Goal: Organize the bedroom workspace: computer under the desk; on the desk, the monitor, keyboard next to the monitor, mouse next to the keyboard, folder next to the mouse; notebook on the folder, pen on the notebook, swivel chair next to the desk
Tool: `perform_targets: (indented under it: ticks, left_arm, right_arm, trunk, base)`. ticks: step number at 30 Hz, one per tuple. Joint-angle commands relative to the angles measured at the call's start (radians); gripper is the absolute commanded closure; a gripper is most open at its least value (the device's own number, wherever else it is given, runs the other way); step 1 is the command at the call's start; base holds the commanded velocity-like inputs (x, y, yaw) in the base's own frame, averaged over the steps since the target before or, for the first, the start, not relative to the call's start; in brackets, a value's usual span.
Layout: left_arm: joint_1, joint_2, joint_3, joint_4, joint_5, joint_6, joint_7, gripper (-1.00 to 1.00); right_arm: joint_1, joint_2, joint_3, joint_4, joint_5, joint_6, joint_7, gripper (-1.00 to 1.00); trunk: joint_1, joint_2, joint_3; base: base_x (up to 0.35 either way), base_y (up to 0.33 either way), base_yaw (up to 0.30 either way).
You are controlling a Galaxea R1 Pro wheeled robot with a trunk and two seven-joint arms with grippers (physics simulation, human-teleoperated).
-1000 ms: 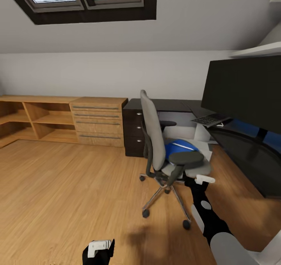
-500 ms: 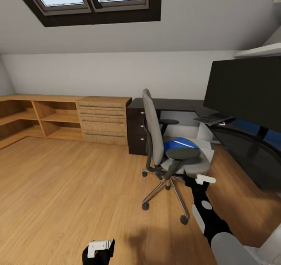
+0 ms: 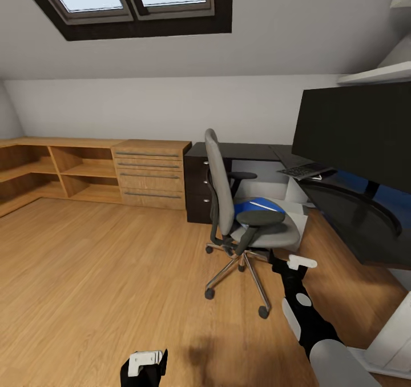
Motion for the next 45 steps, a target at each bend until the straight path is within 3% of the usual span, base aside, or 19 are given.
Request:
perform_targets:
  ticks: [1,24,30,36,45]
  left_arm:
    - [0.000,0.000,-0.002,0.000,0.010,-0.003,-0.001,-1.00]
    - [0.000,-0.001,-0.002,0.000,0.009,-0.003,-0.004,-1.00]
    - [0.000,-0.001,-0.002,0.000,0.009,-0.003,0.000,-1.00]
    - [0.010,-0.023,0.005,-0.033,0.005,-0.021,0.005,-1.00]
    - [0.013,-0.013,0.004,-0.084,0.008,-0.021,0.007,-1.00]
  right_arm:
    - [-0.001,0.001,-0.003,0.001,0.001,-0.003,0.000,-1.00]
    - [-0.001,0.005,-0.003,0.006,0.000,-0.004,0.004,-1.00]
    - [-0.001,0.002,-0.003,0.008,0.000,-0.004,0.017,-1.00]
    - [-0.035,0.023,0.000,-0.026,0.015,0.005,0.018,-1.00]
    - [0.007,-0.007,0.005,0.006,0.015,0.055,0.018,-1.00]
  trunk:
    - [0.000,0.000,-0.001]
    - [0.000,0.000,0.010]
    - [-0.023,0.042,0.029]
    - [-0.023,0.041,0.029]
    - [-0.023,0.041,0.029]
  base:
    - [-0.005,-0.003,0.000]
    - [0.000,0.000,-0.080]
    - [0.000,0.000,-0.015]
    - [0.000,0.000,0.000]
    - [0.000,0.000,0.000]
